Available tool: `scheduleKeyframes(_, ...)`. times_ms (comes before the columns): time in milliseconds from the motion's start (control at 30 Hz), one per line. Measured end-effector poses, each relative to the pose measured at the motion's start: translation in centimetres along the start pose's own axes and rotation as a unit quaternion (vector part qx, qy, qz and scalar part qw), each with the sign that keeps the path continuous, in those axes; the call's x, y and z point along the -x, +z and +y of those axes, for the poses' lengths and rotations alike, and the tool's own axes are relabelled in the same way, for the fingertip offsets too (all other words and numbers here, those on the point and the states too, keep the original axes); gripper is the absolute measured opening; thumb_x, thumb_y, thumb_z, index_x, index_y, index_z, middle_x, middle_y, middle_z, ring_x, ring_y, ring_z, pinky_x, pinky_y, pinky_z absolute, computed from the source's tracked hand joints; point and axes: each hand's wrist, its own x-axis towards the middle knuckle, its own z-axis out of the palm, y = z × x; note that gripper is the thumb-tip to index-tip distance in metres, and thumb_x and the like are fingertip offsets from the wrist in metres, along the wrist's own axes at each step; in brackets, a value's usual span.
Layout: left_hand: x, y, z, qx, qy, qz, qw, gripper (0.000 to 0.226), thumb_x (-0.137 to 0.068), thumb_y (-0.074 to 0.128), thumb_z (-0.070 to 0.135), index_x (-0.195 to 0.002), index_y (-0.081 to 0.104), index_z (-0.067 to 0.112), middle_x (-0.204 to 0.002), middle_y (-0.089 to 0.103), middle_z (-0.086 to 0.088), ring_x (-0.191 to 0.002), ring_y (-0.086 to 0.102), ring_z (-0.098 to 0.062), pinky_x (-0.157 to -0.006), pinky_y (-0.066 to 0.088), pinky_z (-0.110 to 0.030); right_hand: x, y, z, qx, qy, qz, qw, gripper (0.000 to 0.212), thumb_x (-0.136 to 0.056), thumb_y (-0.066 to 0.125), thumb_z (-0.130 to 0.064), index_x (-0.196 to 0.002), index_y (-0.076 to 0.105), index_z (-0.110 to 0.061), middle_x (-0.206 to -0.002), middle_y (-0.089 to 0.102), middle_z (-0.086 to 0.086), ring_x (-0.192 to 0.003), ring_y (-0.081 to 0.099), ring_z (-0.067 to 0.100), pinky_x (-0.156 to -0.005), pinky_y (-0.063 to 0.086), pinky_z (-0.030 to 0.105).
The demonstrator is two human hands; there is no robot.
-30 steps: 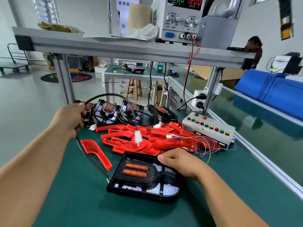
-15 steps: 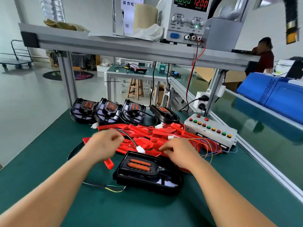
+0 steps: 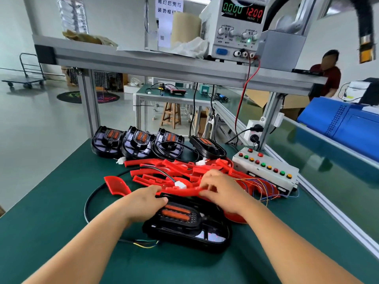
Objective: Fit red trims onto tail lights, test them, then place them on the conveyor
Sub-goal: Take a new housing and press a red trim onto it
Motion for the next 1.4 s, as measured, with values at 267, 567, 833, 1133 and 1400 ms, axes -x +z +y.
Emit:
scheduleKeyframes(267, 1.2, 0.5, 0.8, 0.403, 0.056, -0.026, 0.913, 0.025, -0.107, 0.033, 0.016, -0.119, 0.056, 0.015, -0.098, 0.072, -0.028, -0.085, 0.072, -0.044, -0.067, 0.06, -0.048, 2.9, -1.1, 0.5, -0.499, 0.14, 0.155, 0.841, 0.012, -0.095, 0.059, -0.011, -0.089, 0.066, -0.017, -0.079, 0.071, 0.001, -0.075, 0.071, 0.014, -0.061, 0.052, 0.019)
scheduleKeyframes(567, -0.2, 1.7, 0.4, 0.497, 0.09, 0.109, 0.856, 0.032, -0.107, 0.032, 0.009, -0.129, 0.055, 0.015, -0.115, 0.069, -0.023, -0.104, 0.067, -0.043, -0.096, 0.05, -0.058, 3.1, -0.2, -0.2, -0.666, 0.138, 0.196, 0.707, 0.015, -0.079, 0.062, -0.02, -0.078, 0.076, -0.014, -0.07, 0.07, 0.013, -0.062, 0.068, 0.018, -0.054, 0.054, 0.022)
scheduleKeyframes(833, -0.9, 2.1, -0.5, 0.525, 0.108, 0.106, 0.837, 0.031, -0.108, 0.031, 0.015, -0.127, 0.056, 0.015, -0.115, 0.068, -0.025, -0.102, 0.068, -0.043, -0.091, 0.052, -0.06, 2.4, 1.5, -1.0, -0.598, 0.153, 0.206, 0.759, 0.014, -0.095, 0.057, -0.009, -0.087, 0.068, -0.007, -0.072, 0.07, 0.013, -0.065, 0.067, 0.019, -0.058, 0.054, 0.022)
scheduleKeyframes(1133, -1.0, 2.5, -0.2, 0.527, 0.134, 0.123, 0.83, 0.023, -0.103, 0.043, 0.035, -0.118, 0.053, 0.02, -0.101, 0.075, -0.014, -0.088, 0.074, -0.03, -0.066, 0.061, -0.038, 1.7, 1.4, -1.8, -0.516, 0.198, 0.189, 0.811, 0.012, -0.099, 0.055, -0.014, -0.096, 0.067, -0.015, -0.068, 0.071, 0.006, -0.059, 0.063, 0.014, -0.054, 0.051, 0.021)
scheduleKeyframes(1400, -0.8, 2.6, 0.3, 0.538, 0.162, 0.129, 0.817, 0.037, -0.1, 0.039, 0.044, -0.117, 0.052, 0.014, -0.086, 0.077, -0.004, -0.075, 0.075, -0.022, -0.054, 0.058, -0.027, 0.9, 1.4, -2.4, -0.636, 0.286, 0.143, 0.702, 0.019, -0.095, 0.056, -0.008, -0.078, 0.063, -0.004, -0.056, 0.065, 0.01, -0.042, 0.057, 0.012, -0.04, 0.043, 0.018)
